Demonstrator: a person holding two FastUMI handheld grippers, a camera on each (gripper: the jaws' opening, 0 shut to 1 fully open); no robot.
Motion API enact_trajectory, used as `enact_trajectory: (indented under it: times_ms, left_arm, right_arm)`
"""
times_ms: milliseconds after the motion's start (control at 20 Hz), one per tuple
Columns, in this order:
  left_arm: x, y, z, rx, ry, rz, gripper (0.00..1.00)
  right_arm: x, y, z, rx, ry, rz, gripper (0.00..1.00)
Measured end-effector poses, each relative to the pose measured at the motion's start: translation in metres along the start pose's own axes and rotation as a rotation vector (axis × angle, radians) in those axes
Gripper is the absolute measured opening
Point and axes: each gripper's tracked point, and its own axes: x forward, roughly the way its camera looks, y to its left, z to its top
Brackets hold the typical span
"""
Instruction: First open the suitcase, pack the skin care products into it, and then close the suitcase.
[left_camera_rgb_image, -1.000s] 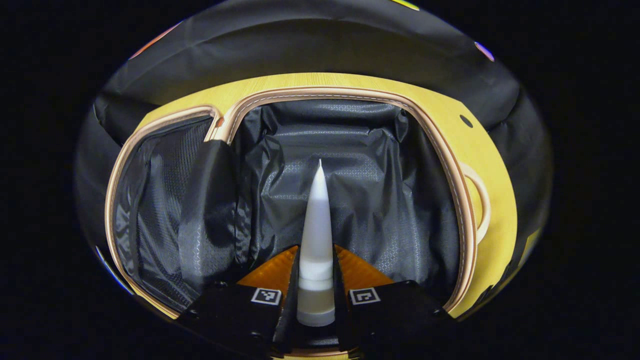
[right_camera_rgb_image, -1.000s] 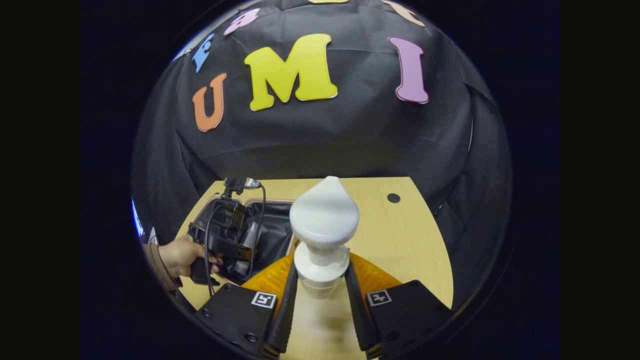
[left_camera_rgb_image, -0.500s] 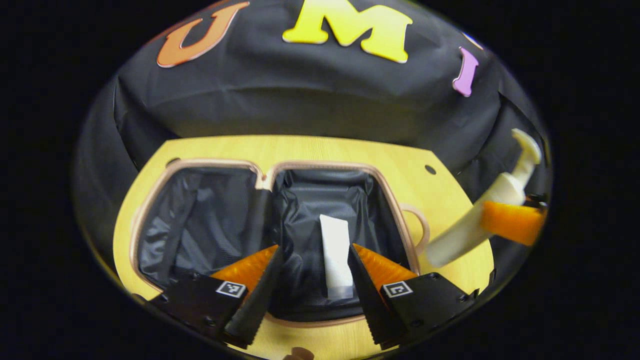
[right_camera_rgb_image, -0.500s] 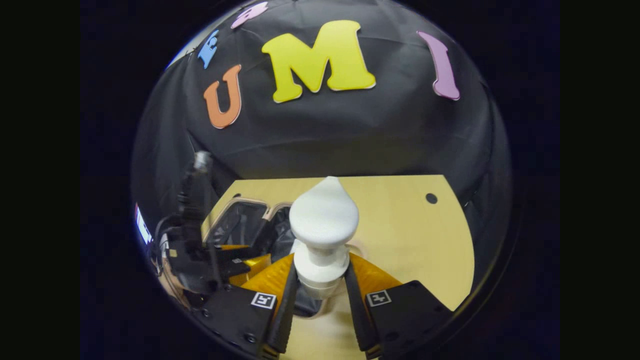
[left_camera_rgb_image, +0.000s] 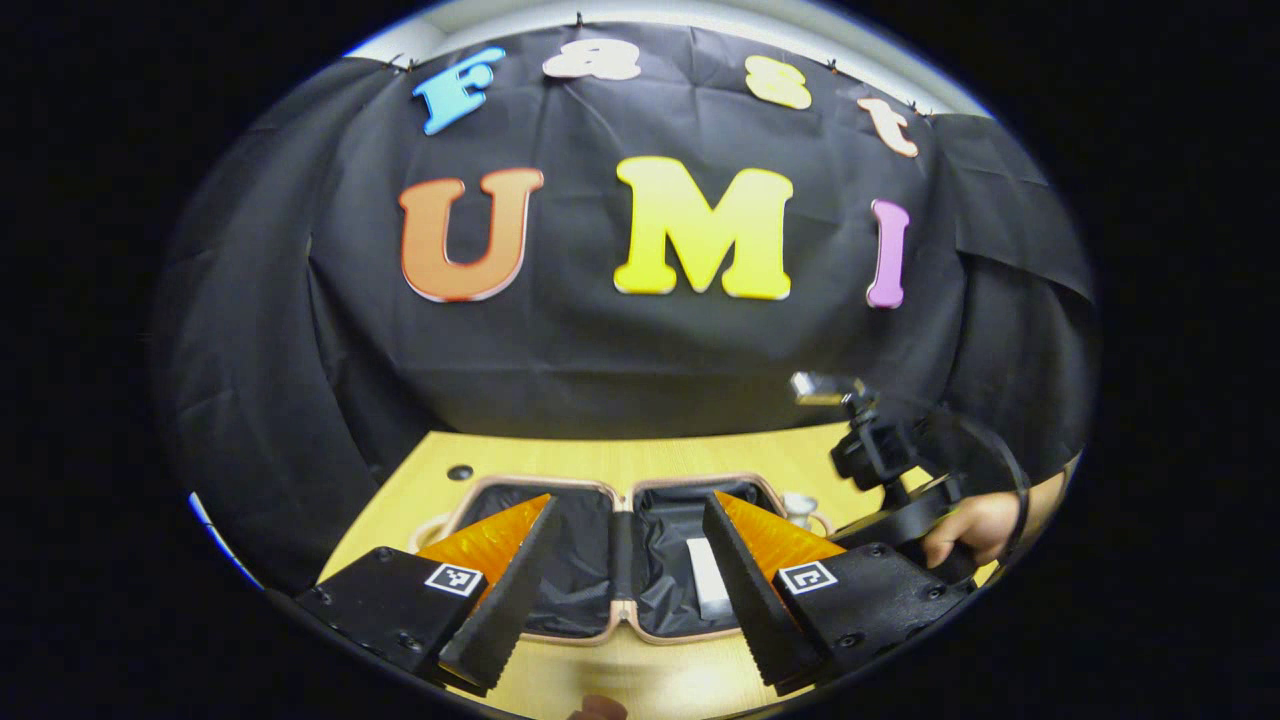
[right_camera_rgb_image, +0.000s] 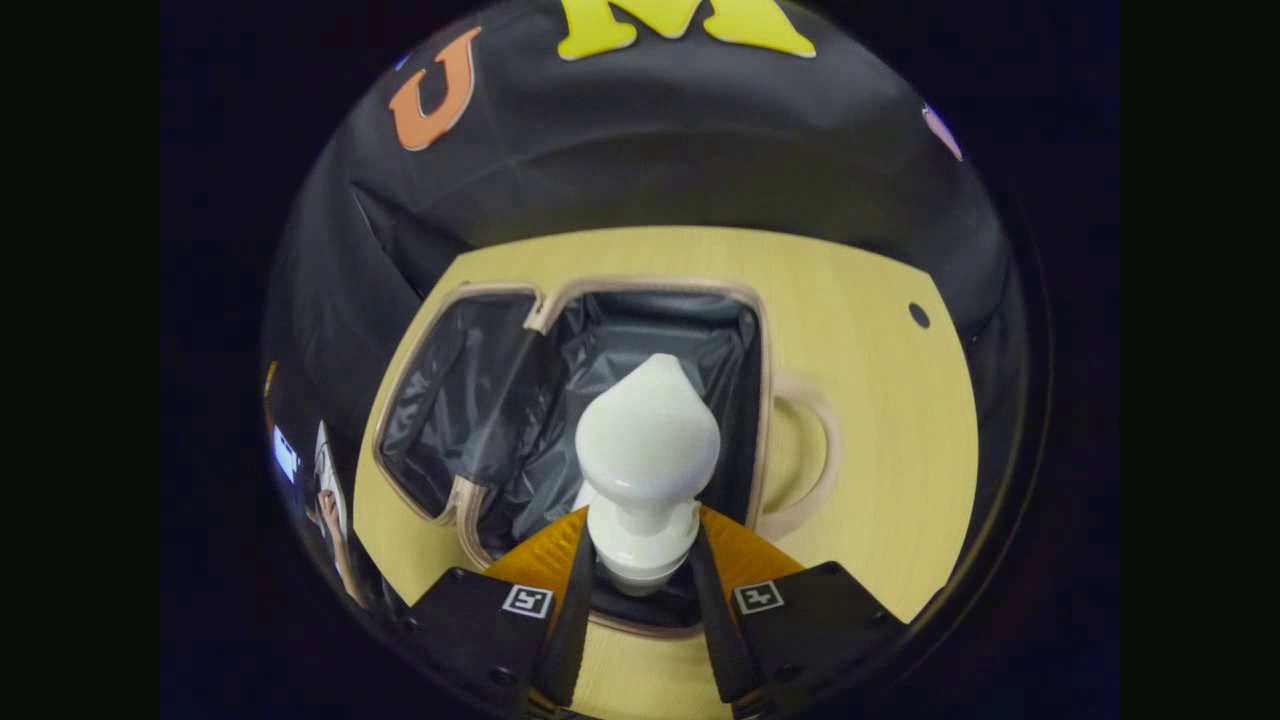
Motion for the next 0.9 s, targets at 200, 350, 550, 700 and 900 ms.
enact_trajectory:
  times_ms: [200,350,550,700,900]
  left_arm:
    - [-0.047,0.010,0.036,0.004,-0.100,0.020,0.92]
    - [-0.067,0.029,0.049,-0.003,-0.130,0.076,0.91]
    - [-0.080,0.070,0.046,-0.010,-0.124,0.144,0.91]
    - [-0.089,0.085,0.035,-0.034,-0.099,0.178,0.91]
    - [-0.088,0.103,0.026,-0.059,-0.078,0.203,0.92]
  right_arm:
    - [0.020,0.003,0.013,0.081,0.028,-0.012,0.48]
    - [0.045,-0.002,0.020,0.125,0.042,-0.070,0.46]
    - [0.067,-0.014,0.021,0.181,0.063,-0.114,0.48]
    - [0.072,-0.019,0.024,0.222,0.060,-0.121,0.49]
    - [0.071,-0.021,0.028,0.218,0.041,-0.129,0.51]
